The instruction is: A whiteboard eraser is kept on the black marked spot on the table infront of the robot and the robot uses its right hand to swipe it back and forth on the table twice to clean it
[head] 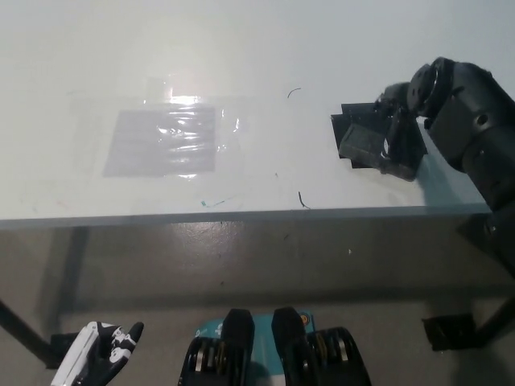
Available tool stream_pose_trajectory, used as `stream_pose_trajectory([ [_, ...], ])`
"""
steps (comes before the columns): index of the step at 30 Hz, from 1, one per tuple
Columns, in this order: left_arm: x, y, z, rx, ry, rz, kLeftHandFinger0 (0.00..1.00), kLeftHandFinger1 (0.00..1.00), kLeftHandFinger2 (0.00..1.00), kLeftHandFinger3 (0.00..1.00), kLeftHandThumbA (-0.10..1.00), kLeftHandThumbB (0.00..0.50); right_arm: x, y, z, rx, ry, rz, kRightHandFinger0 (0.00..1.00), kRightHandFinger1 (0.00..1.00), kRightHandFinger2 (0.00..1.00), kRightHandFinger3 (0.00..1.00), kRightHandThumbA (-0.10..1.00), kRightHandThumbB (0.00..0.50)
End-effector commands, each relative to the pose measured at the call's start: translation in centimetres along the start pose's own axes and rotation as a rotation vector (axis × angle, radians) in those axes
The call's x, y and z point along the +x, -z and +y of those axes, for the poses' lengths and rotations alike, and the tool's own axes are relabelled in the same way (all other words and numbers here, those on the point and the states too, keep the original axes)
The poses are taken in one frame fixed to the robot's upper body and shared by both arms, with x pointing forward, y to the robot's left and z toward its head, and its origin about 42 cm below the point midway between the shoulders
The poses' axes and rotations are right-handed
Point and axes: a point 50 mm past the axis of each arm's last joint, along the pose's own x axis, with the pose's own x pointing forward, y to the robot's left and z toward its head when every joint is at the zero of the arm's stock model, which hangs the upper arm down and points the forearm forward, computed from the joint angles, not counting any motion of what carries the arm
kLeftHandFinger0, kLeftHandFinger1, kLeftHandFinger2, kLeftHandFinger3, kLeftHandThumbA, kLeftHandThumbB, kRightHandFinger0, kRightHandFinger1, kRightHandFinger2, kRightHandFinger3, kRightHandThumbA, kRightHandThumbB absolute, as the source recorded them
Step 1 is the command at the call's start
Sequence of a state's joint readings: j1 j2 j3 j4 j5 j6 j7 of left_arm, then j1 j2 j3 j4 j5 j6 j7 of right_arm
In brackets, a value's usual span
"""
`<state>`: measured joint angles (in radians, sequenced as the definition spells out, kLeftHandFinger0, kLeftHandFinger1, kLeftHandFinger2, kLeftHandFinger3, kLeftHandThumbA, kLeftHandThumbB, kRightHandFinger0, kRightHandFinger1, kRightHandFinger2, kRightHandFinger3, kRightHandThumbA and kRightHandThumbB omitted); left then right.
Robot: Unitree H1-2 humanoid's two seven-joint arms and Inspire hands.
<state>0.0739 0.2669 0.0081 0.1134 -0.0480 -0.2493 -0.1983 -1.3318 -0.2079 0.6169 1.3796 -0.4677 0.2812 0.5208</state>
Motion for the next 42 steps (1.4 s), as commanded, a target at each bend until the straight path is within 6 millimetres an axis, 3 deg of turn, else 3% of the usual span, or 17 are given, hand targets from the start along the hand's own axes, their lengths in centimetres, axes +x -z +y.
stream_pose_trajectory([
  [1, -0.3, -0.8, 0.6, 0.003, -0.001, -0.029, 0.00, 0.00, 0.00, 0.00, 0.64, 0.298, -1.0, -0.8, -1.9, 0.002, 0.058, -0.017, 1.00, 1.00, 1.00, 1.00, 1.00, 0.373],
  [11, -1.4, -0.6, 0.6, -0.006, -0.004, -0.007, 0.00, 0.00, 0.00, 0.00, 0.63, 0.314, 0.4, -0.1, 0.6, -0.063, 0.021, 0.010, 1.00, 1.00, 1.00, 1.00, 1.00, 0.337],
  [16, -1.2, -0.7, 0.5, -0.008, 0.001, -0.014, 0.00, 0.00, 0.00, 0.00, 0.63, 0.303, 0.1, -0.4, -0.3, 0.035, 0.161, 0.002, 1.00, 1.00, 1.00, 1.00, 1.00, 0.423],
  [18, -1.2, -0.7, 0.5, -0.006, 0.000, -0.013, 0.00, 0.00, 0.00, 0.00, 0.63, 0.303, 0.2, -0.4, -0.4, 0.038, 0.297, -0.021, 1.00, 1.00, 1.00, 1.00, 0.91, 0.436],
  [19, -1.2, -0.7, 0.4, -0.007, 0.001, -0.015, 0.00, 0.00, 0.00, 0.00, 0.62, 0.297, 0.3, -0.3, -0.4, 0.029, 0.360, -0.030, 0.84, 0.96, 1.00, 1.00, 0.83, 0.390],
  [20, -1.2, -0.7, 0.4, -0.010, 0.001, -0.016, 0.00, 0.00, 0.00, 0.00, 0.62, 0.296, 0.3, -0.3, -0.4, 0.024, 0.407, -0.039, 0.81, 0.94, 1.00, 1.00, 0.81, 0.373],
  [21, -1.1, -0.8, 0.5, 0.002, 0.002, -0.020, 0.00, 0.00, 0.00, 0.00, 0.63, 0.294, 0.2, -0.5, -0.6, 0.035, 0.477, -0.061, 0.76, 0.88, 0.93, 1.00, 0.71, 0.328],
  [22, -1.0, -0.8, 0.6, 0.014, 0.003, -0.019, 0.00, 0.00, 0.00, 0.00, 0.64, 0.292, 0.0, -0.7, -0.7, 0.047, 0.512, -0.072, 0.55, 0.65, 0.74, 1.00, 0.62, 0.252],
  [25, -1.0, -0.8, 0.5, 0.008, 0.002, -0.022, 0.00, 0.00, 0.00, 0.00, 0.62, 0.294, -0.2, -1.0, -1.0, 0.057, 0.554, -0.089, 0.13, 0.20, 0.34, 0.99, 0.52, 0.201],
  [26, -1.0, -0.8, 0.5, 0.003, 0.003, -0.026, 0.00, 0.00, 0.00, 0.00, 0.61, 0.288, -0.3, -1.1, -1.1, 0.069, 0.570, -0.106, 0.03, 0.04, 0.14, 0.70, 0.49, 0.194],
  [27, -1.0, -0.8, 0.5, 0.007, 0.003, -0.030, 0.00, 0.00, 0.00, 0.00, 0.61, 0.292, -0.3, -1.1, -1.2, 0.072, 0.582, -0.113, 0.01, 0.01, 0.05, 0.57, 0.49, 0.199],
  [29, -0.9, -0.8, 0.4, 0.002, 0.003, -0.028, 0.00, 0.00, 0.00, 0.00, 0.59, 0.299, -0.3, -0.9, -1.4, 0.069, 0.600, -0.116, 0.00, 0.02, 0.04, 0.38, 0.51, 0.216],
  [36, -0.4, -1.0, 0.6, 0.018, 0.006, -0.041, 0.00, 0.00, 0.00, 0.00, 0.55, 0.319, -0.5, -0.3, -1.8, 0.080, 0.627, -0.119, 0.00, 0.02, 0.11, 0.69, 0.51, 0.238],
  [37, -0.4, -1.0, 0.5, 0.012, 0.005, -0.040, 0.00, 0.00, 0.00, 0.00, 0.54, 0.314, -0.4, -0.3, -1.8, 0.081, 0.627, -0.117, 0.00, 0.01, 0.13, 0.80, 0.52, 0.242],
  [39, -0.3, -1.1, 0.6, 0.001, 0.007, -0.038, 0.00, 0.00, 0.00, 0.00, 0.53, 0.313, -0.4, -0.1, -1.8, 0.071, 0.634, -0.118, 0.00, 0.02, 0.16, 0.79, 0.52, 0.247],
  [40, -0.2, -1.1, 0.7, 0.003, 0.010, -0.044, 0.00, 0.00, 0.00, 0.00, 0.53, 0.310, -0.4, 0.0, -1.8, 0.064, 0.637, -0.121, 0.00, 0.00, 0.13, 0.67, 0.52, 0.249],
  [42, -0.2, -1.2, 0.8, 0.006, 0.011, -0.044, 0.00, 0.00, 0.00, 0.00, 0.52, 0.304, -0.3, 0.2, -1.7, 0.061, 0.629, -0.114, 0.01, 0.01, 0.16, 0.72, 0.53, 0.249],
])
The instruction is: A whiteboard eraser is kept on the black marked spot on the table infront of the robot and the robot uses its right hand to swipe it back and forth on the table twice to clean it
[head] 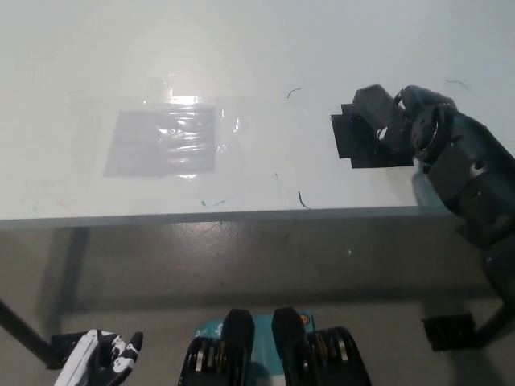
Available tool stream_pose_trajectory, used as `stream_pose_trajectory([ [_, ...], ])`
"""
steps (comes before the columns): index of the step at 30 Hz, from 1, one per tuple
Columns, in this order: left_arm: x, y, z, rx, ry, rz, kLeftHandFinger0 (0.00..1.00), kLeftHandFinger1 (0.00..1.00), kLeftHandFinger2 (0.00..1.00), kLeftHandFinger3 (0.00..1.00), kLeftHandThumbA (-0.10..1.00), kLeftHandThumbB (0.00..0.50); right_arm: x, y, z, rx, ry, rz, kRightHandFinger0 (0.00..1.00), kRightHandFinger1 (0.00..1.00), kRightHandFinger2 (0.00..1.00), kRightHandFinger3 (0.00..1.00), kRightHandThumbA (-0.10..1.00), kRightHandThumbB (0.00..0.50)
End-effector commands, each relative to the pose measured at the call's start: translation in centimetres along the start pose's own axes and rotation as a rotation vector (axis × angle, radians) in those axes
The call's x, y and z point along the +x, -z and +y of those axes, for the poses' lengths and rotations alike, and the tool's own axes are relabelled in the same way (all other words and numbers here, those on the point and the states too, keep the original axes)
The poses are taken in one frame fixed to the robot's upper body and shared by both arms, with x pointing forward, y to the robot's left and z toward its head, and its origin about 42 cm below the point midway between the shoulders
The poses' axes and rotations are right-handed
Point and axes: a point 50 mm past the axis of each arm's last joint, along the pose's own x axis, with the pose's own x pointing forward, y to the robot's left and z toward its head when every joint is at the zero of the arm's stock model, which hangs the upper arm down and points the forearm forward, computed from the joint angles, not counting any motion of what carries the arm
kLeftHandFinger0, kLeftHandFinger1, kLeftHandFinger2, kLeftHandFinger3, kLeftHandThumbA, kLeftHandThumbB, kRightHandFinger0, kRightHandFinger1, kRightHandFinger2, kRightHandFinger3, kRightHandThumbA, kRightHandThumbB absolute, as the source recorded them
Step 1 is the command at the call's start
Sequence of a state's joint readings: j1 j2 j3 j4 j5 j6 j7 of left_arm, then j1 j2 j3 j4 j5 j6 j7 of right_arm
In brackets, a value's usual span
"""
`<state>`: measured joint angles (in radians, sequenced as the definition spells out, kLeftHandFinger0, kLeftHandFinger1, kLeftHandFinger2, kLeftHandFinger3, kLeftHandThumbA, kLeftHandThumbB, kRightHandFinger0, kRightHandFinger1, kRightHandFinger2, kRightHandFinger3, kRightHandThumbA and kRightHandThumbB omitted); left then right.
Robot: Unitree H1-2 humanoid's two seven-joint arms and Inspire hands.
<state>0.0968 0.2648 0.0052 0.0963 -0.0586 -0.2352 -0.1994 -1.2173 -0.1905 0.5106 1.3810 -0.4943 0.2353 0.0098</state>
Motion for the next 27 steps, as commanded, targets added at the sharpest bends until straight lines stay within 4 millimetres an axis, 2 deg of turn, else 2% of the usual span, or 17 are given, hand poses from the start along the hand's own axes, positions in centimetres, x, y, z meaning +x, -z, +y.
stream_pose_trajectory([
  [1, 0.6, -1.3, 1.0, 0.019, 0.010, -0.063, 0.00, 0.00, 0.00, 0.00, 0.51, 0.304, -0.4, -2.6, -5.2, 0.005, 0.219, -0.107, 0.00, 0.00, 0.14, 0.74, 0.55, 0.242],
  [3, 0.6, -1.3, 1.0, 0.017, 0.011, -0.062, 0.00, 0.00, 0.00, 0.00, 0.51, 0.305, -0.4, -2.7, -4.7, 0.003, 0.209, -0.104, 0.00, 0.00, 0.13, 0.73, 0.56, 0.251],
  [5, 0.6, -1.3, 1.0, 0.017, 0.014, -0.060, 0.00, 0.00, 0.00, 0.00, 0.51, 0.308, -0.4, -2.6, -4.0, -0.016, 0.181, -0.097, 0.21, 0.27, 0.40, 0.84, 0.58, 0.258],
  [6, 0.6, -1.3, 0.9, 0.017, 0.016, -0.064, 0.00, 0.00, 0.00, 0.00, 0.53, 0.303, -0.4, -2.5, -3.1, -0.036, 0.169, -0.100, 0.45, 0.55, 0.66, 0.94, 0.61, 0.261],
  [7, 0.7, -1.3, 0.9, 0.016, 0.016, -0.060, 0.00, 0.00, 0.00, 0.00, 0.55, 0.305, -0.3, -2.4, -2.3, -0.051, 0.155, -0.103, 0.49, 0.60, 0.70, 0.96, 0.64, 0.259],
  [8, 0.7, -1.2, 0.9, 0.017, 0.016, -0.058, 0.00, 0.00, 0.00, 0.00, 0.58, 0.304, -0.3, -2.3, -1.8, -0.058, 0.146, -0.103, 0.42, 0.49, 0.60, 0.91, 0.66, 0.250],
  [9, 0.7, -1.2, 1.0, 0.017, 0.012, -0.059, 0.00, 0.00, 0.00, 0.00, 0.60, 0.308, -0.4, -2.4, -1.0, -0.065, 0.132, -0.105, 0.39, 0.49, 0.61, 0.92, 0.66, 0.242],
  [11, 0.6, -1.2, 1.0, 0.030, 0.013, -0.061, 0.00, 0.00, 0.00, 0.00, 0.64, 0.297, -0.4, -2.3, 0.2, -0.070, 0.108, -0.106, 0.48, 0.56, 0.63, 0.91, 0.64, 0.243],
  [12, 0.6, -1.1, 1.0, 0.034, 0.017, -0.062, 0.00, 0.00, 0.00, 0.00, 0.64, 0.297, -0.4, -2.1, 0.7, -0.075, 0.095, -0.105, 0.38, 0.44, 0.54, 0.87, 0.64, 0.245],
  [13, 0.7, -1.2, 1.0, 0.036, 0.016, -0.062, 0.00, 0.00, 0.00, 0.00, 0.64, 0.297, -0.4, -2.1, 1.2, -0.093, 0.083, -0.099, 0.31, 0.39, 0.49, 0.88, 0.65, 0.246],
  [15, 0.8, -1.2, 1.0, 0.038, 0.015, -0.065, 0.00, 0.00, 0.00, 0.00, 0.64, 0.295, -0.5, -2.0, 2.1, -0.113, 0.063, -0.088, 0.24, 0.33, 0.46, 0.94, 0.65, 0.259],
  [16, 0.8, -1.1, 1.0, 0.027, 0.013, -0.063, 0.00, 0.00, 0.00, 0.00, 0.62, 0.291, -0.5, -2.0, 2.6, -0.125, 0.064, -0.094, 0.20, 0.29, 0.44, 0.90, 0.65, 0.261],
  [18, 0.7, -1.2, 1.1, 0.033, 0.016, -0.061, 0.00, 0.00, 0.00, 0.00, 0.62, 0.292, -0.6, -1.8, 3.2, -0.141, 0.063, -0.105, 0.36, 0.45, 0.59, 0.89, 0.65, 0.263],
  [21, 0.8, -1.2, 1.1, 0.020, 0.014, -0.063, 0.00, 0.00, 0.00, 0.00, 0.60, 0.296, -0.6, -1.7, 3.6, -0.152, 0.040, -0.112, 0.34, 0.42, 0.56, 0.86, 0.66, 0.248],
  [23, 0.8, -1.2, 1.1, 0.025, 0.014, -0.064, 0.00, 0.00, 0.00, 0.00, 0.60, 0.299, -0.6, -1.7, 3.9, -0.157, 0.029, -0.113, 0.31, 0.39, 0.53, 0.92, 0.65, 0.248],
  [24, 0.8, -1.2, 1.1, 0.031, 0.014, -0.060, 0.00, 0.00, 0.00, 0.00, 0.60, 0.301, -0.7, -1.8, 4.1, -0.165, 0.018, -0.119, 0.17, 0.24, 0.40, 0.90, 0.65, 0.250],
  [27, 0.9, -1.2, 1.1, 0.036, 0.015, -0.060, 0.00, 0.00, 0.00, 0.00, 0.60, 0.306, -0.7, -2.1, 4.4, -0.178, 0.005, -0.129, 0.18, 0.28, 0.42, 0.92, 0.67, 0.263],
])
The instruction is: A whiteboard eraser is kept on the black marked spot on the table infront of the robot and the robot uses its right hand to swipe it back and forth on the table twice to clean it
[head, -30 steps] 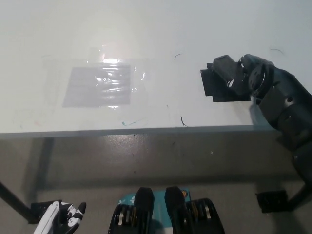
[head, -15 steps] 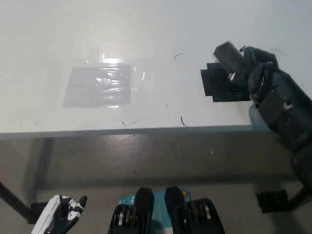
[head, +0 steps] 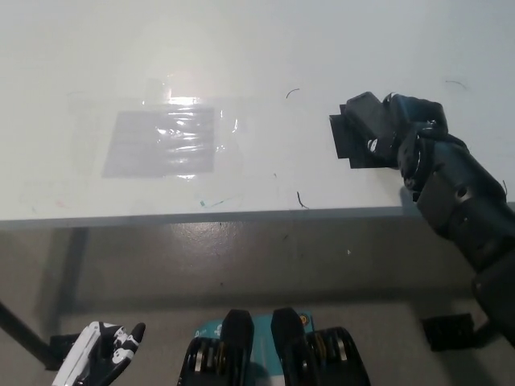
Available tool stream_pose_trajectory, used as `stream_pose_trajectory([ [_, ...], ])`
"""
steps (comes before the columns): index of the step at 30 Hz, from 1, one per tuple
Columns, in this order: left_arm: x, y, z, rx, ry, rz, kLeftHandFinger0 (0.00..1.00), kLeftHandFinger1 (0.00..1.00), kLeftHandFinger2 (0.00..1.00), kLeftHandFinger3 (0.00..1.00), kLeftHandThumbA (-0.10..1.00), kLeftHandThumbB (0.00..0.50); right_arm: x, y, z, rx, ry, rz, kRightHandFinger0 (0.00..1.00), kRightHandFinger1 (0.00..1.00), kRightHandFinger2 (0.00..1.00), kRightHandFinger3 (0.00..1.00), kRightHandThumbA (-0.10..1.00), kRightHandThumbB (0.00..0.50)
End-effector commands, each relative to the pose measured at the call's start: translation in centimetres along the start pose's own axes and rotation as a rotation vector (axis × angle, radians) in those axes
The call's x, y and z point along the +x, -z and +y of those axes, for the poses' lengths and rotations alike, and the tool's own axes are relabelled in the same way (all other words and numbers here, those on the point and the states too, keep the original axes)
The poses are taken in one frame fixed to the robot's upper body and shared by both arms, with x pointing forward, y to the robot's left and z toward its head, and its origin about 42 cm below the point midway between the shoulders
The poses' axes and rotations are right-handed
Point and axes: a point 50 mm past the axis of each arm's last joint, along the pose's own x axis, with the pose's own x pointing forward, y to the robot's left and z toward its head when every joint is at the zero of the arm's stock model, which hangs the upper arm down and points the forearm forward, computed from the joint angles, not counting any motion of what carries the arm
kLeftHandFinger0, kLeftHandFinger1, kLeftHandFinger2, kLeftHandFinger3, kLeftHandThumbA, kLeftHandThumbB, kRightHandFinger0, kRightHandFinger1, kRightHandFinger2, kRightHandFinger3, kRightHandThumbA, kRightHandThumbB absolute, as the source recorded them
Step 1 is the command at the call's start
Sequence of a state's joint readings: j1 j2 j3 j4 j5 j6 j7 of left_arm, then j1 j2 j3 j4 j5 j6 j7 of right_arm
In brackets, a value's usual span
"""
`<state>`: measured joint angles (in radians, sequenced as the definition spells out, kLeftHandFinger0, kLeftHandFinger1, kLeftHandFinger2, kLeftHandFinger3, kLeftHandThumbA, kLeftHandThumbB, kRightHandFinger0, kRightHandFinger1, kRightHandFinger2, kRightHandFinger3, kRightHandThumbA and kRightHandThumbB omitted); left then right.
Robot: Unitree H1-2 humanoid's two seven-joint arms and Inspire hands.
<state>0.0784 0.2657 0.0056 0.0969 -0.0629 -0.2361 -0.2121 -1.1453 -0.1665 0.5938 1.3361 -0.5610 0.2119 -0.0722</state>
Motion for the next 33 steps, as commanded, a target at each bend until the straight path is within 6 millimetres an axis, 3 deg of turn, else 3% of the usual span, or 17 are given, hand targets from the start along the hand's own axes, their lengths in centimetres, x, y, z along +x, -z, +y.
stream_pose_trajectory([
  [1, 0.2, -0.9, 1.1, 0.038, 0.005, -0.047, 0.00, 0.00, 0.00, 0.00, 0.58, 0.293, -0.3, -2.2, 0.7, -0.041, -0.045, -0.081, 0.17, 0.25, 0.40, 0.84, 0.68, 0.259],
  [4, 0.1, -0.9, 1.1, 0.043, 0.003, -0.051, 0.00, 0.00, 0.00, 0.00, 0.56, 0.298, -0.5, -3.6, 0.9, -0.037, -0.058, -0.110, 0.15, 0.26, 0.40, 0.84, 0.70, 0.251],
  [5, 0.1, -1.0, 1.1, 0.042, 0.003, -0.049, 0.00, 0.00, 0.00, 0.00, 0.56, 0.300, -0.6, -4.2, 0.9, -0.035, -0.060, -0.120, 0.04, 0.15, 0.32, 0.82, 0.71, 0.251],
  [7, 0.2, -1.0, 1.1, 0.040, 0.006, -0.051, 0.00, 0.00, 0.00, 0.00, 0.55, 0.300, -1.0, -6.5, 0.9, -0.037, -0.058, -0.153, 0.00, 0.01, 0.19, 0.79, 0.70, 0.244],
  [8, 0.2, -1.0, 1.2, 0.047, 0.006, -0.054, 0.00, 0.00, 0.00, 0.00, 0.55, 0.298, -1.6, -8.9, 0.9, -0.020, -0.064, -0.192, 0.00, 0.03, 0.20, 0.75, 0.70, 0.238],
  [9, 0.2, -1.0, 1.1, 0.047, 0.006, -0.054, 0.00, 0.00, 0.00, 0.00, 0.55, 0.297, -1.6, -9.1, 0.9, -0.018, -0.064, -0.196, 0.00, 0.03, 0.20, 0.75, 0.70, 0.237],
  [12, 0.2, -0.9, 1.2, 0.036, 0.006, -0.043, 0.00, 0.00, 0.00, 0.00, 0.54, 0.308, -2.9, -13.3, 1.2, -0.001, -0.065, -0.272, 0.10, 0.15, 0.30, 0.85, 0.73, 0.265],
  [13, 0.1, -0.9, 1.1, 0.035, 0.008, -0.040, 0.00, 0.00, 0.00, 0.00, 0.54, 0.310, -3.3, -14.2, 1.3, 0.002, -0.064, -0.296, 0.09, 0.13, 0.29, 0.82, 0.74, 0.266],
  [14, 0.1, -0.8, 1.1, 0.023, 0.009, -0.037, 0.00, 0.00, 0.00, 0.00, 0.53, 0.313, -4.1, -16.2, 1.7, 0.019, -0.060, -0.349, 0.00, 0.01, 0.14, 0.67, 0.71, 0.271],
  [15, 0.1, -0.8, 1.1, 0.018, 0.011, -0.037, 0.00, 0.00, 0.00, 0.00, 0.52, 0.307, -4.7, -17.4, 1.9, 0.022, -0.058, -0.382, 0.00, 0.00, 0.09, 0.59, 0.71, 0.271],
  [19, 0.1, -0.8, 1.1, 0.024, 0.020, -0.039, 0.00, 0.00, 0.00, 0.00, 0.52, 0.292, -7.3, -22.6, 2.1, -0.015, -0.052, -0.488, 0.00, 0.00, 0.06, 0.43, 0.73, 0.277],
  [22, 0.4, -0.8, 1.0, 0.033, 0.019, -0.049, 0.00, 0.00, 0.00, 0.00, 0.55, 0.302, -8.6, -24.7, 1.6, -0.002, -0.052, -0.531, 0.01, 0.03, 0.11, 0.60, 0.74, 0.275],
  [24, 0.4, -0.8, 1.1, 0.041, 0.018, -0.049, 0.00, 0.00, 0.00, 0.00, 0.57, 0.309, -8.7, -24.9, 1.4, 0.003, -0.041, -0.542, 0.00, 0.00, 0.01, 0.43, 0.75, 0.273],
  [26, 0.3, -0.8, 1.2, 0.028, 0.017, -0.045, 0.00, 0.00, 0.00, 0.00, 0.56, 0.314, -8.3, -24.3, 1.3, -0.002, -0.038, -0.533, 0.00, 0.00, 0.01, 0.42, 0.73, 0.259],
  [29, 0.3, -0.9, 1.2, 0.041, 0.020, -0.049, 0.00, 0.00, 0.00, 0.00, 0.57, 0.302, -7.1, -22.2, 1.4, -0.012, -0.033, -0.486, 0.06, 0.07, 0.09, 0.48, 0.69, 0.256],
  [31, 0.3, -0.9, 1.3, 0.043, 0.017, -0.047, 0.00, 0.00, 0.00, 0.00, 0.58, 0.295, -5.8, -19.8, 1.6, -0.027, -0.048, -0.424, 0.25, 0.27, 0.36, 0.79, 0.69, 0.255],
  [33, 0.3, -1.0, 1.4, 0.042, 0.015, -0.043, 0.00, 0.00, 0.00, 0.00, 0.58, 0.299, -5.0, -18.2, 1.6, -0.041, -0.053, -0.382, 0.21, 0.22, 0.33, 0.81, 0.70, 0.259],
])
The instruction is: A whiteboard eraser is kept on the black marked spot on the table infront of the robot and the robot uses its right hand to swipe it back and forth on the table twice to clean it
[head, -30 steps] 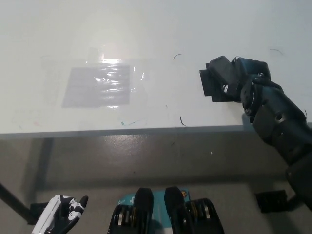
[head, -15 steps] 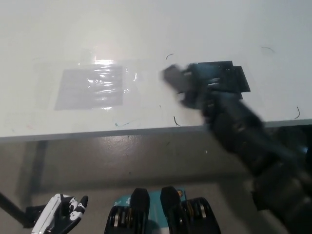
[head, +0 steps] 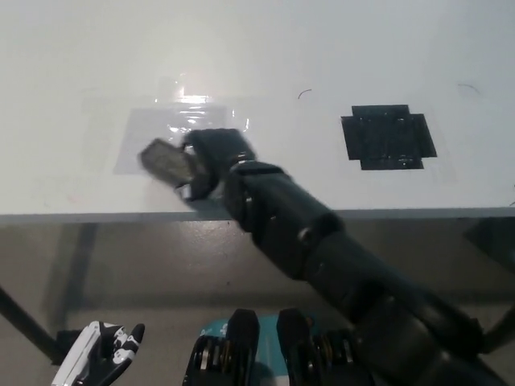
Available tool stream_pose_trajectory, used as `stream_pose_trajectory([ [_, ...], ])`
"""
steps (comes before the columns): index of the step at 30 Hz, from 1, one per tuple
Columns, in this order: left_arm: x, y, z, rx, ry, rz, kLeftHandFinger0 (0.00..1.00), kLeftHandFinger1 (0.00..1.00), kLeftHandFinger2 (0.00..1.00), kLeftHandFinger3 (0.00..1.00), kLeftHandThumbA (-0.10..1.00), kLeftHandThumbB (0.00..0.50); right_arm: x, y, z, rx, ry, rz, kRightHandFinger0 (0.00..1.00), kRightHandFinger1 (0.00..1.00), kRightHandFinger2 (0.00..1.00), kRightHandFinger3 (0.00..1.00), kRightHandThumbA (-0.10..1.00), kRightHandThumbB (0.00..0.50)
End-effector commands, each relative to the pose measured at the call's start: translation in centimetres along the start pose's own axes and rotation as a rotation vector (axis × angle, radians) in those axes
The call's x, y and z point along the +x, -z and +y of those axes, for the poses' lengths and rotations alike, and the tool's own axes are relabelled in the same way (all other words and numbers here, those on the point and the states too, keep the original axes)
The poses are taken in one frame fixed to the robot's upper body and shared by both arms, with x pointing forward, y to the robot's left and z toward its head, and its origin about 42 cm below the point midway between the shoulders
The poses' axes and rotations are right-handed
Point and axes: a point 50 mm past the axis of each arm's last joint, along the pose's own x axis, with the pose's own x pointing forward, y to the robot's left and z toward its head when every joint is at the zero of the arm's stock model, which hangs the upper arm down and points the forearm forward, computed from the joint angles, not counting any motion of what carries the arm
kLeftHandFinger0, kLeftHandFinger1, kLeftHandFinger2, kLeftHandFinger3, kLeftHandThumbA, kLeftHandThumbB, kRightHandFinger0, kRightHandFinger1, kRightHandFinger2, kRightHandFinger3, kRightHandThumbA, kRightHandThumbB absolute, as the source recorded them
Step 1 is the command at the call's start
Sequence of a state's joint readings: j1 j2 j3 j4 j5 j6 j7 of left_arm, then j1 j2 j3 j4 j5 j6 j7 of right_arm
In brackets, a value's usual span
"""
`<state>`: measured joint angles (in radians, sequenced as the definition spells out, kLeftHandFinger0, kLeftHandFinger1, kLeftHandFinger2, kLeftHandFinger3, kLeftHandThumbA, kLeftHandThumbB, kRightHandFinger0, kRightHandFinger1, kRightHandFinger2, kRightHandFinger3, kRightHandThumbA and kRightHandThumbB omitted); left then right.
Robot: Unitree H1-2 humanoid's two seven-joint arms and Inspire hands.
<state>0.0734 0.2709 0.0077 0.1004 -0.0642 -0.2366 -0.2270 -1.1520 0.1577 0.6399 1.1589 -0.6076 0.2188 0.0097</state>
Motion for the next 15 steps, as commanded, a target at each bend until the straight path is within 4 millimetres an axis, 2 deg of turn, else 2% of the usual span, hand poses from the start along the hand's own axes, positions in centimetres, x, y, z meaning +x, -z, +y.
stream_pose_trajectory([
  [1, 0.2, -1.0, 1.2, 0.040, 0.000, -0.038, 0.00, 0.00, 0.00, 0.00, 0.58, 0.310, 0.3, 4.9, -2.8, -0.053, 0.026, 0.100, 0.14, 0.14, 0.25, 0.72, 0.68, 0.249],
  [2, 0.2, -1.0, 1.2, 0.042, -0.001, -0.036, 0.00, 0.00, 0.00, 0.00, 0.58, 0.309, 0.2, 6.0, -2.6, -0.057, 0.023, 0.123, 0.11, 0.12, 0.23, 0.76, 0.67, 0.246],
  [4, 0.3, -1.0, 1.2, 0.042, 0.000, -0.038, 0.00, 0.00, 0.00, 0.00, 0.58, 0.297, 0.0, 8.7, -2.5, -0.072, 0.018, 0.177, 0.09, 0.12, 0.24, 0.79, 0.67, 0.247],
  [5, 0.3, -1.0, 1.2, 0.040, 0.000, -0.037, 0.00, 0.00, 0.00, 0.00, 0.58, 0.298, -0.3, 10.5, -2.4, -0.084, 0.012, 0.209, 0.27, 0.31, 0.43, 0.86, 0.67, 0.235],
  [6, 0.3, -1.0, 1.2, 0.038, 0.001, -0.036, 0.00, 0.00, 0.00, 0.00, 0.58, 0.297, -0.5, 11.9, -2.4, -0.093, 0.007, 0.237, 0.33, 0.37, 0.49, 0.89, 0.67, 0.235],
  [7, 0.4, -1.0, 1.2, 0.031, 0.001, -0.038, 0.00, 0.00, 0.00, 0.00, 0.56, 0.293, -0.9, 13.8, -2.4, -0.107, 0.000, 0.275, 0.32, 0.35, 0.51, 0.99, 0.67, 0.236],
  [8, 0.4, -1.0, 1.2, 0.027, 0.001, -0.040, 0.00, 0.00, 0.00, 0.00, 0.55, 0.293, -1.2, 15.0, -2.4, -0.116, -0.004, 0.298, 0.30, 0.34, 0.51, 1.00, 0.67, 0.236],
  [9, 0.4, -1.1, 1.2, 0.027, 0.000, -0.041, 0.00, 0.00, 0.00, 0.00, 0.55, 0.292, -1.4, 15.9, -2.4, -0.125, -0.004, 0.307, 0.19, 0.19, 0.36, 0.89, 0.66, 0.228],
  [10, 0.5, -1.1, 1.3, 0.029, -0.002, -0.043, 0.00, 0.00, 0.00, 0.00, 0.55, 0.291, -1.8, 17.3, -2.4, -0.134, -0.003, 0.323, 0.18, 0.25, 0.44, 0.87, 0.64, 0.233],
  [11, 0.4, -1.1, 1.3, 0.036, -0.002, -0.044, 0.00, 0.00, 0.00, 0.00, 0.55, 0.290, -2.4, 19.4, -2.3, -0.135, -0.007, 0.357, 0.19, 0.23, 0.40, 0.83, 0.63, 0.231],
  [12, 0.4, -1.1, 1.4, 0.040, -0.002, -0.044, 0.00, 0.00, 0.00, 0.00, 0.56, 0.286, -2.8, 20.6, -2.2, -0.140, -0.011, 0.380, 0.27, 0.29, 0.44, 0.78, 0.63, 0.235],
  [13, 0.4, -1.2, 1.4, 0.044, -0.001, -0.043, 0.00, 0.00, 0.00, 0.00, 0.56, 0.285, -3.1, 21.5, -2.2, -0.146, -0.012, 0.399, 0.30, 0.32, 0.45, 0.77, 0.64, 0.237],
  [14, 0.4, -1.1, 1.4, 0.044, -0.002, -0.040, 0.00, 0.00, 0.00, 0.00, 0.56, 0.287, -3.6, 22.6, -2.1, -0.152, -0.018, 0.427, 0.41, 0.49, 0.60, 0.80, 0.65, 0.238],
  [15, 0.4, -1.0, 1.3, 0.047, 0.000, -0.040, 0.00, 0.00, 0.00, 0.00, 0.57, 0.285, -4.3, 24.4, -2.1, -0.158, -0.026, 0.464, 0.56, 0.66, 0.72, 0.88, 0.67, 0.235],
])
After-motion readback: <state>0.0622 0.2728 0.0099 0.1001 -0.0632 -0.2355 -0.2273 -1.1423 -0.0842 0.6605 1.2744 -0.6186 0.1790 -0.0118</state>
